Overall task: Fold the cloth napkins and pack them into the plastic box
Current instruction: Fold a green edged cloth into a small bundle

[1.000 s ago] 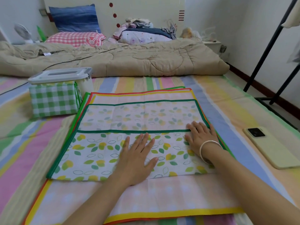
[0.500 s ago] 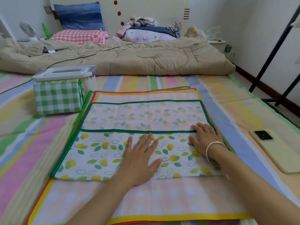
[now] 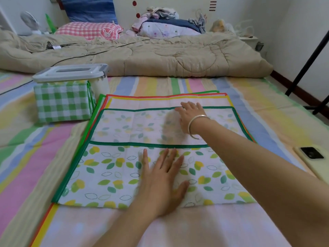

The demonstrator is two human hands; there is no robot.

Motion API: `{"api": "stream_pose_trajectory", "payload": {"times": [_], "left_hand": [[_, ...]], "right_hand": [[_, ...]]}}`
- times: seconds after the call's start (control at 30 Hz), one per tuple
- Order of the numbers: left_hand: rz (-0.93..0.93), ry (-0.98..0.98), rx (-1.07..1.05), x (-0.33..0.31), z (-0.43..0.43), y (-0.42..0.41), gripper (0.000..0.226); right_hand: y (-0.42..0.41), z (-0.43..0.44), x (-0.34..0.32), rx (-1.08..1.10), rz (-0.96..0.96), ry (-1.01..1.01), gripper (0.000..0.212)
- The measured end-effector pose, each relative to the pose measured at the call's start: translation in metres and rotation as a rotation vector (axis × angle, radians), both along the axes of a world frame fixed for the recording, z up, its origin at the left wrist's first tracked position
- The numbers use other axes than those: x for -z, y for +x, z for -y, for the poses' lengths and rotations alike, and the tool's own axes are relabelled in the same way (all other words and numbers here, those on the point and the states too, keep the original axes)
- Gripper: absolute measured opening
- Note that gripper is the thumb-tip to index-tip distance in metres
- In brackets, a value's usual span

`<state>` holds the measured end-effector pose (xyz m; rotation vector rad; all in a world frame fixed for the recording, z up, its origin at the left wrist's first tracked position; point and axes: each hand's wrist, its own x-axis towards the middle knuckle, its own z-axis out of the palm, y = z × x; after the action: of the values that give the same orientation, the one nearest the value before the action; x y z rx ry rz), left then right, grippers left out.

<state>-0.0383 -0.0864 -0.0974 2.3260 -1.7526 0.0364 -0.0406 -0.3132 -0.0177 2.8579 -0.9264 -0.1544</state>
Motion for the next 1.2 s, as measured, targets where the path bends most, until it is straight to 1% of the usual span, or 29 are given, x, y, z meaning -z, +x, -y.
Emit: {"api": "stream_pose_trajectory", "payload": {"times": [0.1,0.13,0.2,0.23,0.3,0.37,0.47,0.53,0.6,0.7,0.77,0.8,0.83,0.87,0.9,0.97,1.0,1.03,1.07,1.13,1.2], "left_hand": [[-0.038,0.013,-0.006,0.001,0.000,0.001,0.073],[-0.051,0.020,-0.005,0.000,0.000,0.001,0.074],[-0.058,0.057,-0.007,-0.003,0.001,0.002,0.078],[-0.057,0.080,-0.007,-0.005,0.001,0.002,0.079],[-0.060,0.094,-0.004,-0.007,0.001,0.001,0.081],[-0.066,0.078,-0.005,-0.007,0.000,0.002,0.081],[-0.095,0.004,-0.007,-0.001,0.000,0.002,0.076],[-0.093,-0.025,0.003,0.002,-0.001,0.002,0.073],[-0.093,-0.022,0.005,0.000,-0.002,0.003,0.075],[-0.101,0.028,0.008,-0.008,-0.003,0.004,0.088],[-0.161,-0.015,0.011,-0.009,-0.003,0.006,0.097],[-0.210,-0.066,0.008,-0.009,-0.004,0.007,0.095],[-0.267,-0.132,0.005,-0.010,-0.005,0.007,0.086],[-0.298,-0.203,0.006,-0.011,-0.007,0.007,0.073],[-0.258,-0.294,0.029,-0.012,-0.009,0.005,0.056],[-0.026,-0.544,0.103,-0.016,-0.011,-0.001,0.027],[0.093,-0.637,0.153,-0.020,-0.011,-0.006,0.020],[0.190,-0.700,0.201,-0.025,-0.013,-0.011,0.021],[0.249,-0.731,0.241,-0.033,-0.016,-0.016,0.024],[0.295,-0.757,0.307,-0.040,-0.023,-0.022,0.027],[0.314,-0.733,0.360,-0.042,-0.037,-0.023,0.026]], "right_hand": [[0.018,0.017,-0.002,-0.069,-0.148,-0.175,0.077],[0.022,0.021,-0.001,-0.071,-0.178,-0.179,0.081],[0.028,0.025,0.000,-0.032,-0.191,-0.108,0.085],[0.031,0.025,0.000,-0.017,-0.183,-0.085,0.086],[0.034,0.024,-0.003,-0.026,-0.143,-0.101,0.083],[0.033,0.020,-0.011,-0.048,-0.067,-0.148,0.071],[0.024,0.009,-0.031,-0.072,0.109,-0.225,0.043],[0.012,-0.002,-0.049,-0.126,0.225,-0.209,0.032],[-0.006,-0.018,-0.064,-0.177,0.316,-0.167,0.027],[-0.043,-0.046,-0.071,-0.279,0.490,-0.159,0.021],[-0.069,-0.066,-0.065,-0.325,0.598,-0.127,0.014],[-0.081,-0.076,-0.060,-0.321,0.623,-0.097,0.011],[-0.092,-0.085,-0.054,-0.309,0.638,-0.071,0.010],[-0.102,-0.094,-0.047,-0.300,0.658,-0.059,0.011],[-0.111,-0.101,-0.038,-0.297,0.688,-0.061,0.013],[-0.124,-0.113,-0.018,-0.288,0.734,-0.061,0.016],[-0.127,-0.117,-0.009,-0.280,0.744,-0.051,0.020],[-0.130,-0.120,0.000,-0.272,0.754,-0.041,0.024],[-0.131,-0.122,0.008,-0.263,0.766,-0.034,0.028],[-0.134,-0.125,0.020,-0.244,0.787,-0.007,0.032],[-0.136,-0.127,0.029,-0.227,0.802,0.018,0.033]]}}
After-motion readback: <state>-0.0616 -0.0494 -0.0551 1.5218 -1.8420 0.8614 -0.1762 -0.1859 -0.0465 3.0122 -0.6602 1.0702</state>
